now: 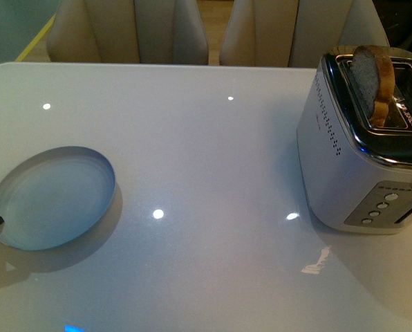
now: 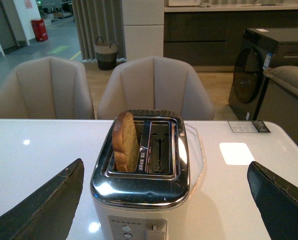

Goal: Left arm holds plate, right arm toasts bread

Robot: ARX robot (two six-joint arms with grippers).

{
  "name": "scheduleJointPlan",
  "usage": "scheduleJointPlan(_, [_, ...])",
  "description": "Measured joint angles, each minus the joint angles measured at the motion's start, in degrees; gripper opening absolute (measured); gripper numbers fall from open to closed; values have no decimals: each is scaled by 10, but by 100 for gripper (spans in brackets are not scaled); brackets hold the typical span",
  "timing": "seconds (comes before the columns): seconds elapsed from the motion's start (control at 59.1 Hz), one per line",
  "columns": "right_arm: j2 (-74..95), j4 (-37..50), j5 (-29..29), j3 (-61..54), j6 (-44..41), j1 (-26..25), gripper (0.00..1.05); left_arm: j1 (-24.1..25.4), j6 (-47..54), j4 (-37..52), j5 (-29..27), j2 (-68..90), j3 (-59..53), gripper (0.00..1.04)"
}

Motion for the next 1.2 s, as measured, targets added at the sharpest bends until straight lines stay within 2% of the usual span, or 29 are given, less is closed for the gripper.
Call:
scheduleJointPlan(0.44, [0, 0, 0, 0, 0, 0, 96, -7, -11, 7, 7, -22, -4, 74])
scheduleJointPlan(0.541, [0, 0, 0, 0, 0, 0, 96, -16, -12, 7, 5, -84, -20, 98])
scheduleJointPlan(0.812, [0, 0, 0, 0, 0, 0, 96, -40, -10, -23, -7, -265, -54, 98])
scheduleJointPlan(0.998, [0, 0, 0, 0, 0, 0, 96, -64, -10, -95, -25, -382, -58, 98])
scheduleJointPlan(1.117, [0, 0, 0, 0, 0, 0, 96, -92, -10, -155, -60, -454, -51, 98])
scheduleJointPlan(1.201, [0, 0, 0, 0, 0, 0, 96, -99, -12, -163, -66, -470, -43, 98])
